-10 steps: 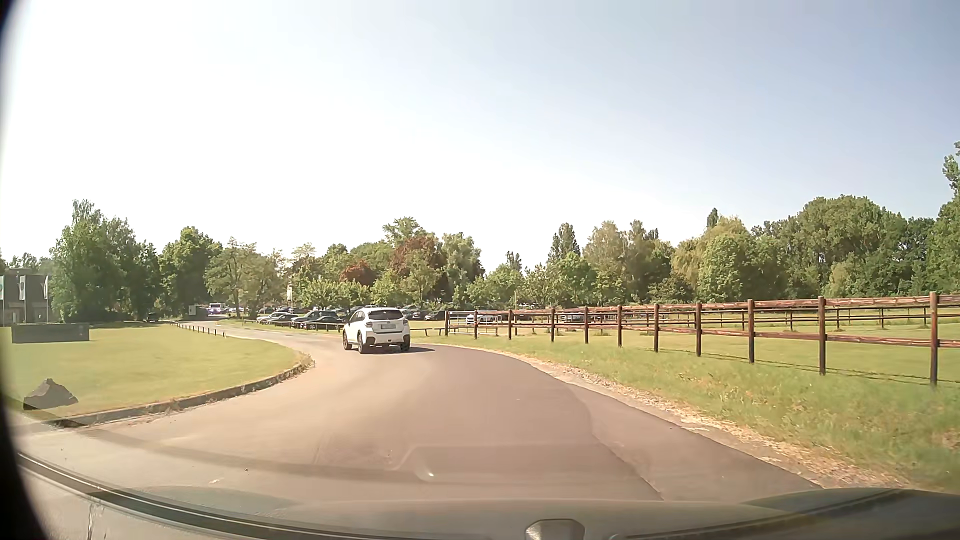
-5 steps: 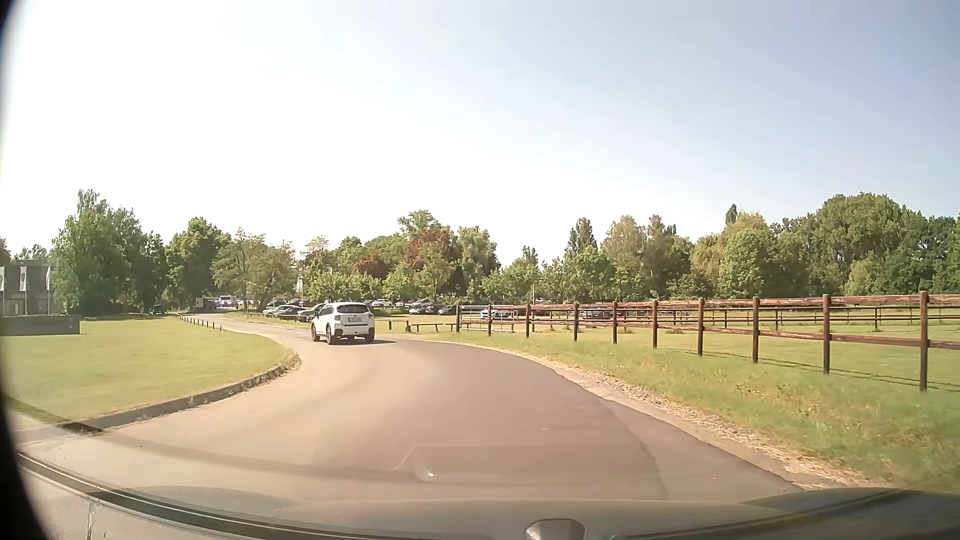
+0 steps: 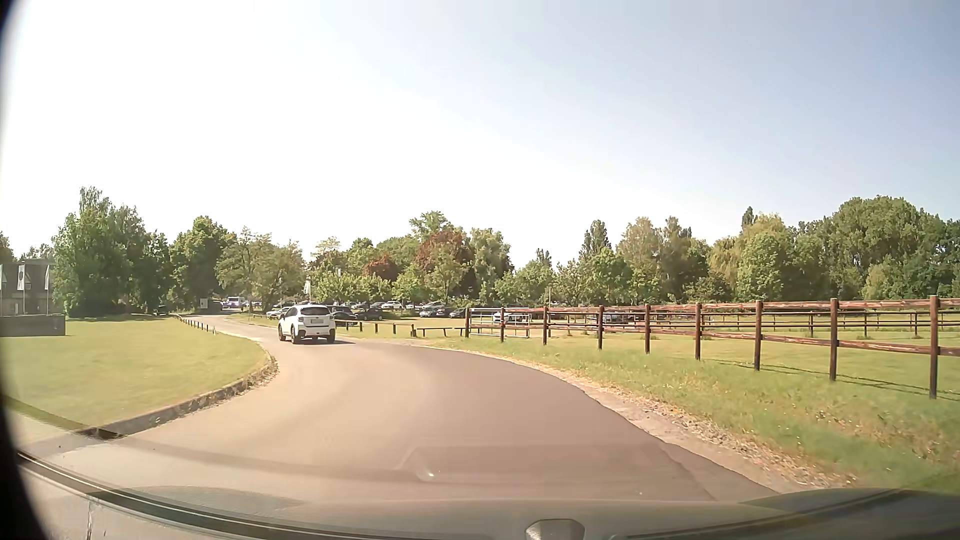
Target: Follow the waypoints while adhering to traffic rules and regulations
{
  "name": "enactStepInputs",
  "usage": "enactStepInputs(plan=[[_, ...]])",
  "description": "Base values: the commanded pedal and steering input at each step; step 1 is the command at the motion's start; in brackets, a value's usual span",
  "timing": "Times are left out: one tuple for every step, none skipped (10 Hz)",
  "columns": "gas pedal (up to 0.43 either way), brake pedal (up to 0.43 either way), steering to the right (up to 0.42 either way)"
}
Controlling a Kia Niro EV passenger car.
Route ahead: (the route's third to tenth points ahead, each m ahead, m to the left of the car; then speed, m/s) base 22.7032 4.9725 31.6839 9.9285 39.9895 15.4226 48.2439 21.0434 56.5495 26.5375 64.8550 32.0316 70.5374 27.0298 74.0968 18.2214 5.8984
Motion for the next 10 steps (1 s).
enactStepInputs(plan=[[0.118,0.024,-0.037],[0.11,0.03,-0.038],[0.11,0.03,-0.039],[0.11,0.03,-0.039],[0.11,0.03,-0.039],[0.11,0.03,-0.042],[0.11,0.03,-0.049],[0.11,0.03,-0.056],[0.11,0.03,-0.066],[0.11,0.03,-0.075]])
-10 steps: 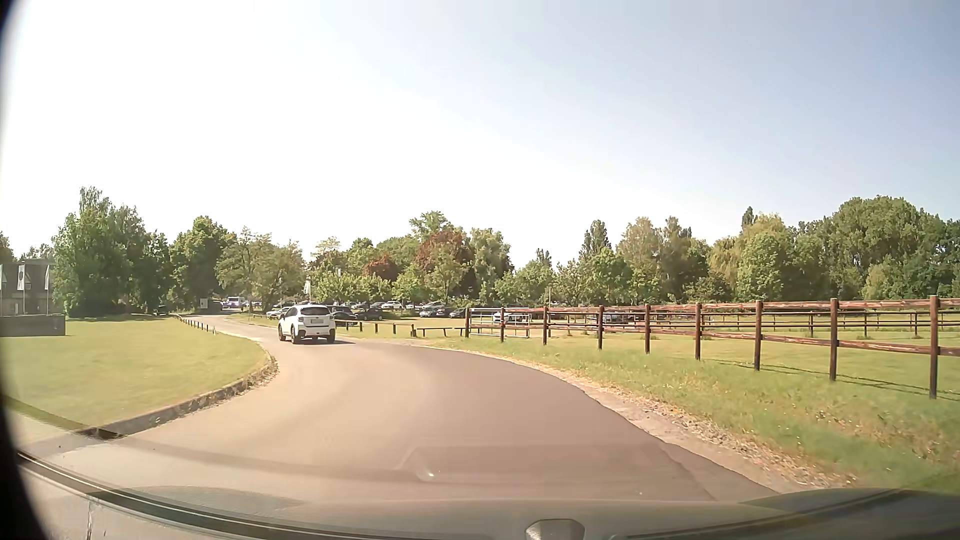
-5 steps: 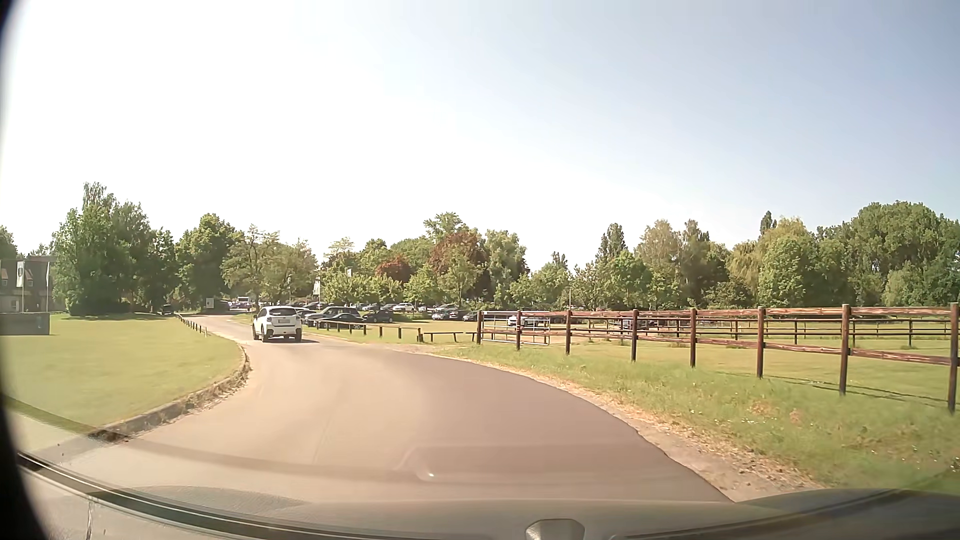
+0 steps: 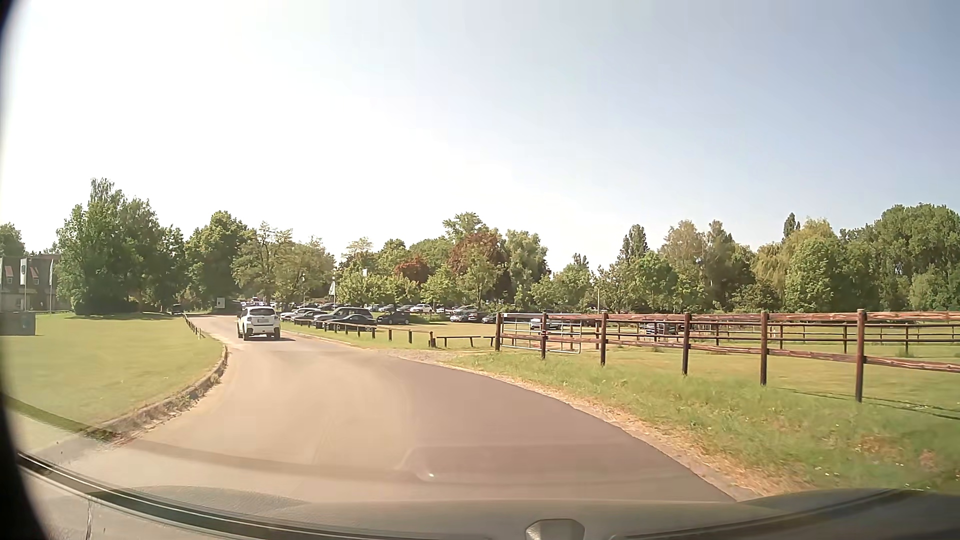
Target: Follow the waypoints while adhering to traffic rules and regulations
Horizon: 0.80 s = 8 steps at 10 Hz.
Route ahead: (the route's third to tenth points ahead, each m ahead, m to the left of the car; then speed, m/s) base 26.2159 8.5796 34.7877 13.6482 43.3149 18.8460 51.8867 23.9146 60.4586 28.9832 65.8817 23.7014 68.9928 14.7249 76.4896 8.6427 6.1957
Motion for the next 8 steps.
enactStepInputs(plan=[[0.11,0.03,-0.081],[0.11,0.03,-0.088],[0.11,0.03,-0.094],[0.11,0.03,-0.098],[0.11,0.03,-0.103],[0.11,0.024,-0.109],[0.098,0.03,-0.115],[0.098,0.03,-0.119]])
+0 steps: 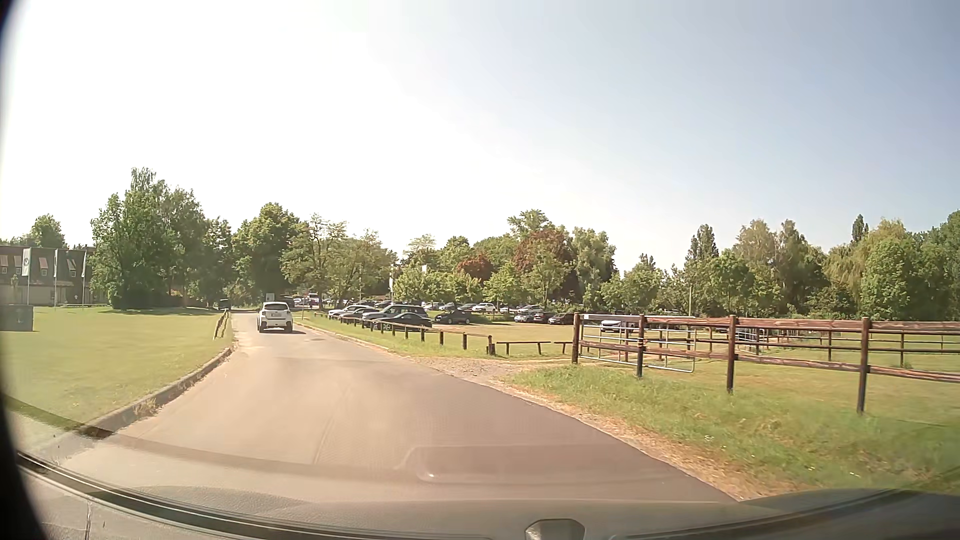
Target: Follow the waypoints while adhering to traffic rules and regulations
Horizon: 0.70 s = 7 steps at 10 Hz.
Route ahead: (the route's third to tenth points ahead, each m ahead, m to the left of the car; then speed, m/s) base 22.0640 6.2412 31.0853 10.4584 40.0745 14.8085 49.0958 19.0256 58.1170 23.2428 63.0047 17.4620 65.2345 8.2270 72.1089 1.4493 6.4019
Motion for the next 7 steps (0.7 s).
enactStepInputs(plan=[[0.067,0.024,-0.123],[0.039,0.03,-0.13],[0.028,0.03,-0.136],[0.0,0.03,-0.14],[0.0,0.03,-0.14],[0.0,0.03,-0.141],[0.0,0.024,-0.141]])
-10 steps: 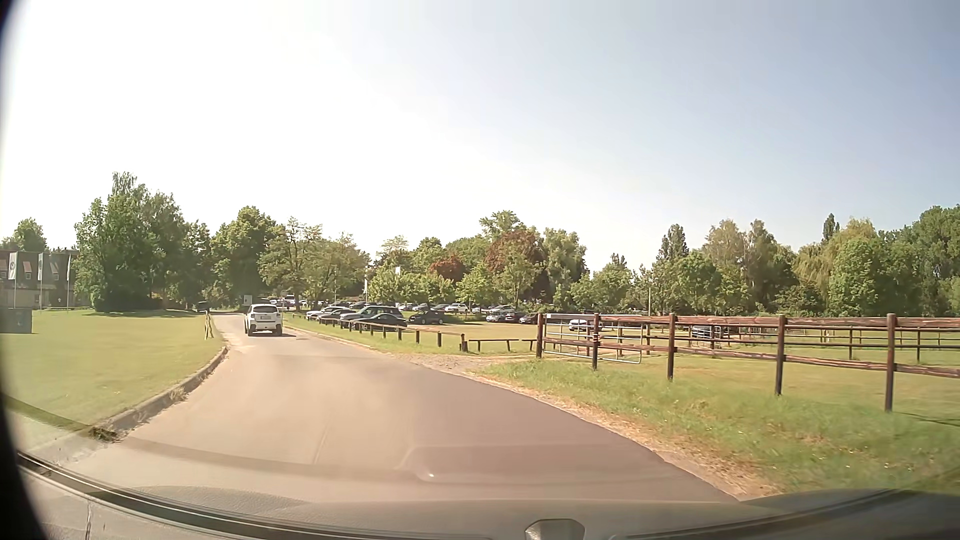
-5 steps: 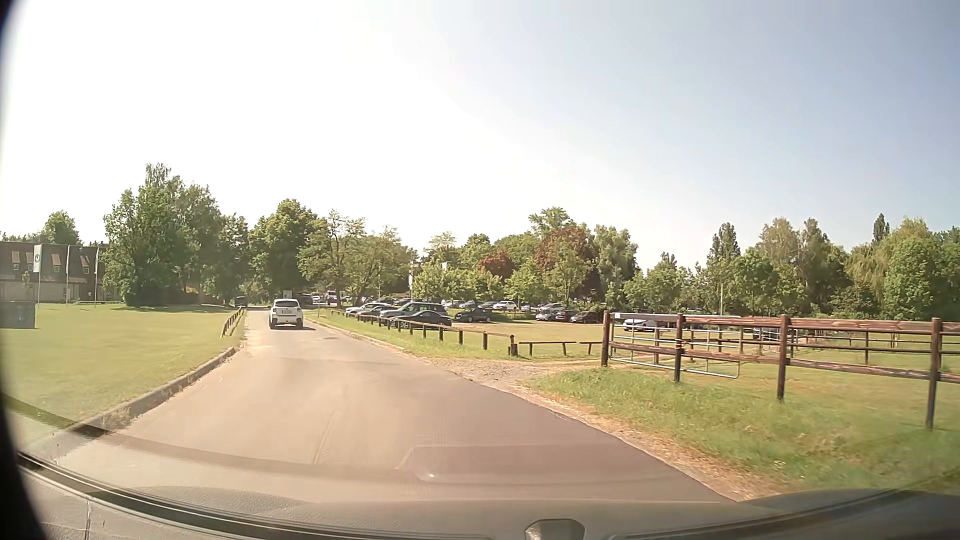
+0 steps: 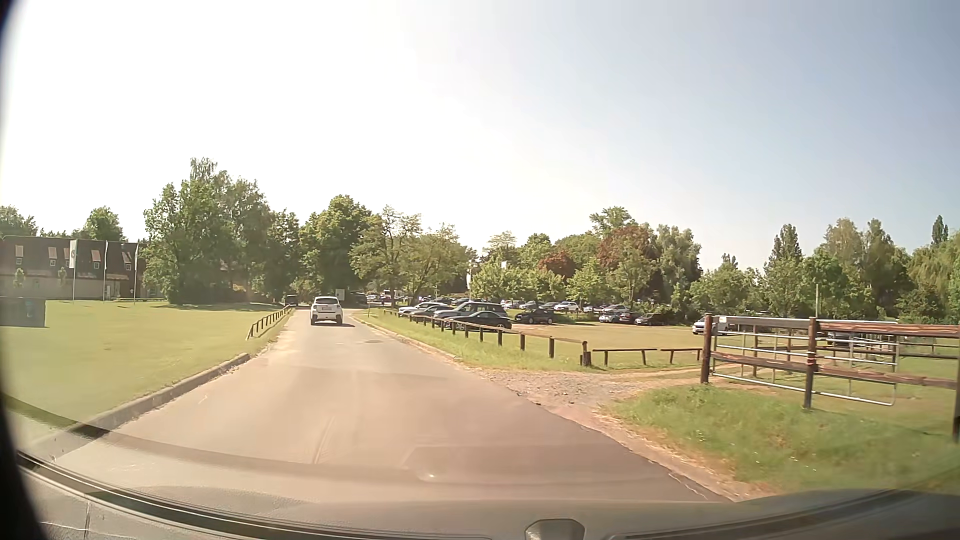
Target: Follow the waypoints while adhering to traffic rules and regulations
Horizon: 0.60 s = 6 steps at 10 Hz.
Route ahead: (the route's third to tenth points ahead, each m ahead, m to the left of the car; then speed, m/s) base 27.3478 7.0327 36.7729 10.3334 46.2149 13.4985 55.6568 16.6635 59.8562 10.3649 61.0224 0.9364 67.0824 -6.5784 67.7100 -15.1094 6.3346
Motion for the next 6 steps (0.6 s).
enactStepInputs(plan=[[0.0,0.03,-0.14],[0.0,0.03,-0.138],[0.0,0.03,-0.13],[0.0,0.061,-0.123],[0.0,0.171,-0.12],[0.0,0.22,-0.12]])
